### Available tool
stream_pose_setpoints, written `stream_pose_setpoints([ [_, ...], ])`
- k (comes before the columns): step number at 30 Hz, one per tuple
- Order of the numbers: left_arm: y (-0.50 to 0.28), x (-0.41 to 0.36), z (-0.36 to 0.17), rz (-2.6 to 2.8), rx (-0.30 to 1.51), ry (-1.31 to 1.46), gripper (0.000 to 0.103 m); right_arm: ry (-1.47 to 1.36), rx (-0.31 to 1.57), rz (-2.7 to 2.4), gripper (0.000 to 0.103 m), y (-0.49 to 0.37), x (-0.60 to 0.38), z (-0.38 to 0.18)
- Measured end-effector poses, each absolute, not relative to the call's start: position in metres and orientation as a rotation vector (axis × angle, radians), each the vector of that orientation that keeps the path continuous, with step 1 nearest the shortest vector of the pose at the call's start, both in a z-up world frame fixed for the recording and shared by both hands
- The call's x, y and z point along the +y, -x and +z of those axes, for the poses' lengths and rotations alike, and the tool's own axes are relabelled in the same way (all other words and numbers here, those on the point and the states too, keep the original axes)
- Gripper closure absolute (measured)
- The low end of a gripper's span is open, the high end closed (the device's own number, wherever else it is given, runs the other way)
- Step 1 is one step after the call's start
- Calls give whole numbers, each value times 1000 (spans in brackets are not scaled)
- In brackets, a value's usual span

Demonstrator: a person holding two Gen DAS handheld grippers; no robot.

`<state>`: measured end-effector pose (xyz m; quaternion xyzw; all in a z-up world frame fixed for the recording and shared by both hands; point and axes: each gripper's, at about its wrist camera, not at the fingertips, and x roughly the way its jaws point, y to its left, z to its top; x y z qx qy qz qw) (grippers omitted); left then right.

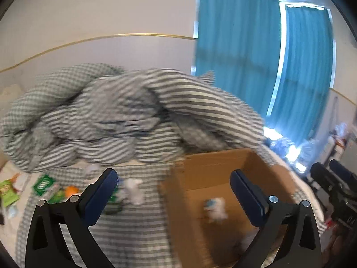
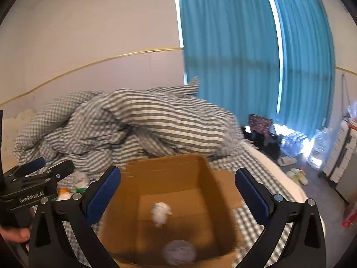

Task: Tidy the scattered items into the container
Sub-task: 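Move both tools back over the scattered items on the sheet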

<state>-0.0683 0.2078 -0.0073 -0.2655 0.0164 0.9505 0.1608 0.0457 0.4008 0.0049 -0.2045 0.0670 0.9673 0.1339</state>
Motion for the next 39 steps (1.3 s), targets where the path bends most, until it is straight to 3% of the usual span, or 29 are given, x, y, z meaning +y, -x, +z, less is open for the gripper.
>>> stream_pose_setpoints([
  [12, 76, 40, -11, 2981, -65, 837, 0, 659, 45, 3005, 0, 12, 280, 9],
  [22, 76, -47, -14, 3094, -98, 871, 0, 742, -8, 3104, 0, 43, 200, 1],
  [30, 97, -61, -38, 3051, -95, 945, 0, 824, -43, 3107, 0, 66, 173, -20],
  [36, 138, -28, -94, 2920, -49, 995, 0, 902, 16, 3093, 0, 78, 184, -48],
  [39, 158, -9, -120, 2881, -12, 1039, 0, 932, -59, 3074, 0, 91, 185, -60],
])
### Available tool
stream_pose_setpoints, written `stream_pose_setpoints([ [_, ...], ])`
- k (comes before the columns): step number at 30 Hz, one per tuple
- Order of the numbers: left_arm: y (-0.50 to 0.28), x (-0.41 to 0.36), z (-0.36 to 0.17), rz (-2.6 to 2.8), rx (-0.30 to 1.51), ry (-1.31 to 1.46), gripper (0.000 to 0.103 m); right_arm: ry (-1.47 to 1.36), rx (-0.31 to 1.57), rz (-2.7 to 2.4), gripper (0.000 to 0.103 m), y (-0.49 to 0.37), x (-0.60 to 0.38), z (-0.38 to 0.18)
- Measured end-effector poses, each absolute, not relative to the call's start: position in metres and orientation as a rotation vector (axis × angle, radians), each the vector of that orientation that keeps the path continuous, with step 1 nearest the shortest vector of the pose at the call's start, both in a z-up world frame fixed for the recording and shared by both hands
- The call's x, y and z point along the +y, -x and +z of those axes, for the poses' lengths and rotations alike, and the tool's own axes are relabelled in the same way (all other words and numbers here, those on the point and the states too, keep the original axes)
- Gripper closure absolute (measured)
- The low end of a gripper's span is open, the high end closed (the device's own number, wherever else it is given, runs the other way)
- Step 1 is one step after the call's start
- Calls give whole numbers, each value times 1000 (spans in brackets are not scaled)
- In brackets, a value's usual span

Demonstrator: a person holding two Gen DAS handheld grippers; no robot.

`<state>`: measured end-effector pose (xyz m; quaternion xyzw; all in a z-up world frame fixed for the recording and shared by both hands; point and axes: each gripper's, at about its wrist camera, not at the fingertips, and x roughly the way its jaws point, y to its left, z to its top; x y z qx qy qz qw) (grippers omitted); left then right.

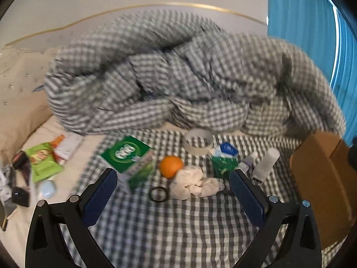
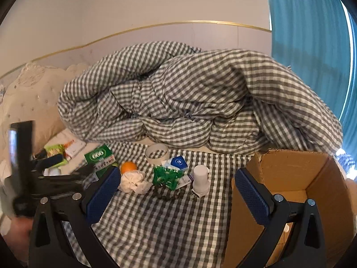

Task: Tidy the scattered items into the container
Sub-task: 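Lower the left tool onto the white lace cloth and close on it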

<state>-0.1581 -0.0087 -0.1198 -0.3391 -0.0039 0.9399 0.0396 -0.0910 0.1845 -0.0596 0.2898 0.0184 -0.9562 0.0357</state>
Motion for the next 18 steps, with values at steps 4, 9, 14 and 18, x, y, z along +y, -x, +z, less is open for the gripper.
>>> stream_pose_setpoints([
  [4, 181, 15, -154, 2825, 64, 1091, 0, -943, 81, -2926, 0, 122, 190, -76],
  [9, 214, 21, -195, 2792, -5, 1202, 0, -1101, 53, -2925, 0, 164, 196, -113],
  [14, 242, 28, -232, 2771, 36, 1332, 0, -1122, 60, -2937, 0, 163, 199, -130],
  [18, 250, 34, -251, 2738, 61, 1383, 24, -1150, 104, -2940, 0, 164, 203, -137],
])
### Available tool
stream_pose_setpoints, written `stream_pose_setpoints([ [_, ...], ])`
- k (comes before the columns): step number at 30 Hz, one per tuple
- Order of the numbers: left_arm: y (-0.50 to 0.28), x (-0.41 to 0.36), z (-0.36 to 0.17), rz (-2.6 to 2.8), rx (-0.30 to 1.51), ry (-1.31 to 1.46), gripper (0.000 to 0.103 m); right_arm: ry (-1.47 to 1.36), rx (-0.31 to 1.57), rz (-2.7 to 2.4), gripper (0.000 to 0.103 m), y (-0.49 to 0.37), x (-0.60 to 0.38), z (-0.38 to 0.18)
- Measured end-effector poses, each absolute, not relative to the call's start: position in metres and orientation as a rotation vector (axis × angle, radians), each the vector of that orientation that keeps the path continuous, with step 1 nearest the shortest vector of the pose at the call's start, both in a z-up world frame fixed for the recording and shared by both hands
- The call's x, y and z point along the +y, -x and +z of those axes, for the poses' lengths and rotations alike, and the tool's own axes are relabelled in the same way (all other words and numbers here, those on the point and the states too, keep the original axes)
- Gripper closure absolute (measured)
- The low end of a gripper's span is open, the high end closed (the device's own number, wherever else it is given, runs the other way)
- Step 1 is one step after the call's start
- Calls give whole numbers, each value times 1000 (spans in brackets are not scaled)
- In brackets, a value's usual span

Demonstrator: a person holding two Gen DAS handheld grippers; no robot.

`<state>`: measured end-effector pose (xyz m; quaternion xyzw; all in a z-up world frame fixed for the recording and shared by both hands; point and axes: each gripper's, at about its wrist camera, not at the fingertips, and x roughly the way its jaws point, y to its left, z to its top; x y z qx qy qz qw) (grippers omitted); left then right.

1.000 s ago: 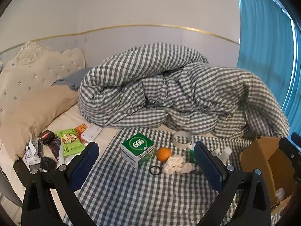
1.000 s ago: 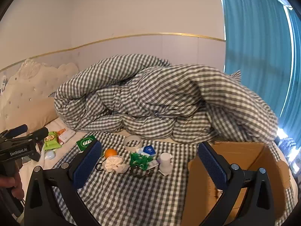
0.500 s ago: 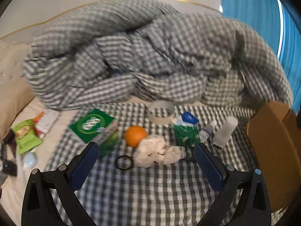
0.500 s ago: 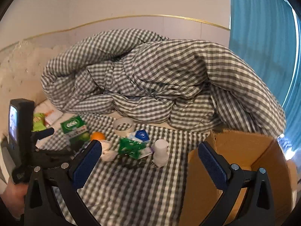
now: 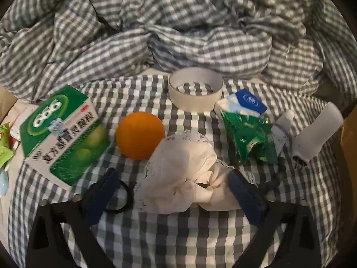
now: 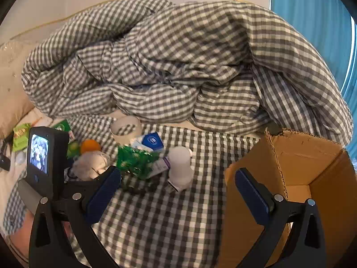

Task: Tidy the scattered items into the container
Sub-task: 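Lower the left tool onto the white lace cloth and close on it, then lower the right tool onto the white cup and close on it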

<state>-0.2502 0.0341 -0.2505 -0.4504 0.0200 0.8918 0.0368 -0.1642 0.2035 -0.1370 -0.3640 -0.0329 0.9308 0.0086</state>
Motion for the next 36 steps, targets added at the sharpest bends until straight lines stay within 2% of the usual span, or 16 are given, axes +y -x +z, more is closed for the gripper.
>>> stream_pose_setpoints([
  [1, 251, 34, -253, 2731, 51, 1391, 37, 1146, -106, 2901, 0, 166, 204, -139],
  [2, 251, 34, -254, 2715, 32, 1398, 66, 1153, -113, 2893, 0, 168, 205, -141],
  [3, 251, 34, -255, 2701, 23, 1406, 75, 1156, -120, 2885, 0, 170, 205, -143],
  [7, 245, 29, -248, 2730, 39, 1382, 90, 1180, -87, 2872, 0, 179, 209, -152],
  [10, 236, 17, -236, 2775, 4, 1332, 93, 1175, -94, 2849, 0, 187, 211, -158],
  [19, 205, -17, -189, 2829, -85, 1184, 94, 1219, -281, 2839, 0, 229, 194, -184],
  [24, 191, -33, -165, 2856, -102, 1133, 94, 1351, -203, 2774, 3, 264, 207, -213],
  [26, 187, -38, -157, 2858, -121, 1121, 94, 1375, -194, 2767, 15, 272, 208, -220],
  [27, 186, -39, -155, 2859, -127, 1115, 94, 1382, -204, 2759, 32, 274, 207, -222],
  [28, 186, -40, -152, 2857, -132, 1110, 94, 1394, -225, 2742, 57, 275, 206, -225],
  [29, 186, -41, -151, 2856, -131, 1108, 94, 1411, -242, 2724, 67, 277, 205, -228],
  [30, 185, -41, -151, 2858, -128, 1107, 94, 1428, -242, 2713, 70, 278, 205, -230],
  [36, 184, -36, -151, 2850, -138, 1107, 94, 1422, -205, 2744, 72, 268, 205, -224],
])
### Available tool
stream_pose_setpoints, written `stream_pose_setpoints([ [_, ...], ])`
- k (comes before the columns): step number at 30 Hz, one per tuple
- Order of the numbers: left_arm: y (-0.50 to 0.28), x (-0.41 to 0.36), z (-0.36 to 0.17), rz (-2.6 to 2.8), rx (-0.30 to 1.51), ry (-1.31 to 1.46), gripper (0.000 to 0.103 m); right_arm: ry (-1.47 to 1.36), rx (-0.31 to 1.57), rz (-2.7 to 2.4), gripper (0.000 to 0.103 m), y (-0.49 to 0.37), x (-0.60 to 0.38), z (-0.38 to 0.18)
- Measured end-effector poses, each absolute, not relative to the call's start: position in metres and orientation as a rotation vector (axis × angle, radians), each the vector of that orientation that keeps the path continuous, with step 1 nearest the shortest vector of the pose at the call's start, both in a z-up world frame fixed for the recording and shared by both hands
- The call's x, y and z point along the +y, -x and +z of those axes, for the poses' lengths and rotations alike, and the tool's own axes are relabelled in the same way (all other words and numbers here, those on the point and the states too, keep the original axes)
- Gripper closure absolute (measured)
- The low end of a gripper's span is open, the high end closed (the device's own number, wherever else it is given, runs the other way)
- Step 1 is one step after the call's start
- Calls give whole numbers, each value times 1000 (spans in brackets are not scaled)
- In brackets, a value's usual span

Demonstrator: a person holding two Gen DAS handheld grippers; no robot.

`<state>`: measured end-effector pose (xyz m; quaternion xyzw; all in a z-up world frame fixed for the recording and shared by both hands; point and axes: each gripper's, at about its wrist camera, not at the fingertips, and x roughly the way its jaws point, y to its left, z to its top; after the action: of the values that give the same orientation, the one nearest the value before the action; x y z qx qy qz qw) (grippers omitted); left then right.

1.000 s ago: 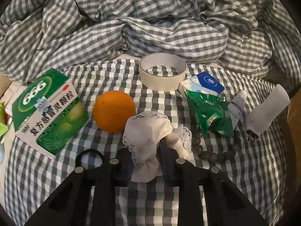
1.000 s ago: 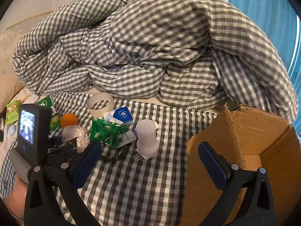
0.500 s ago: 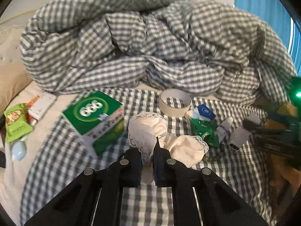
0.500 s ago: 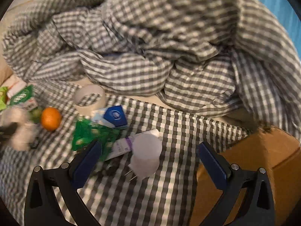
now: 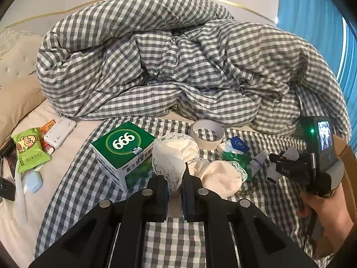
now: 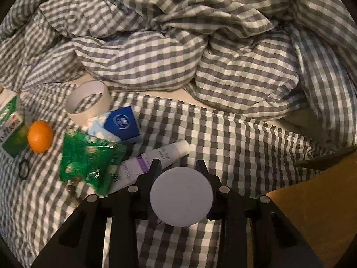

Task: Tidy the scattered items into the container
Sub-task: 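Lower the right tool onto the white cup and close on it, then carry the cup with the right tool into the box and release it while the left tool carries the cloth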

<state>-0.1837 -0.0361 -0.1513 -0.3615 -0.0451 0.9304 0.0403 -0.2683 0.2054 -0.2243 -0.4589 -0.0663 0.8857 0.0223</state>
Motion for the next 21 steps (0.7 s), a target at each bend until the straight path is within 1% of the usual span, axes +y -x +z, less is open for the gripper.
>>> stream_pose_setpoints([
  [6, 181, -24, -140, 2838, -126, 1085, 94, 1355, -143, 2850, 72, 250, 195, -190],
  [13, 164, -11, -101, 2838, -144, 1028, 94, 1198, -46, 2997, 72, 206, 192, -121],
  [18, 146, 7, -69, 2835, -123, 961, 94, 1060, 23, 3038, 72, 163, 221, -69],
  [21, 133, 26, -49, 2830, -107, 916, 94, 965, 25, 3024, 72, 131, 249, -42],
])
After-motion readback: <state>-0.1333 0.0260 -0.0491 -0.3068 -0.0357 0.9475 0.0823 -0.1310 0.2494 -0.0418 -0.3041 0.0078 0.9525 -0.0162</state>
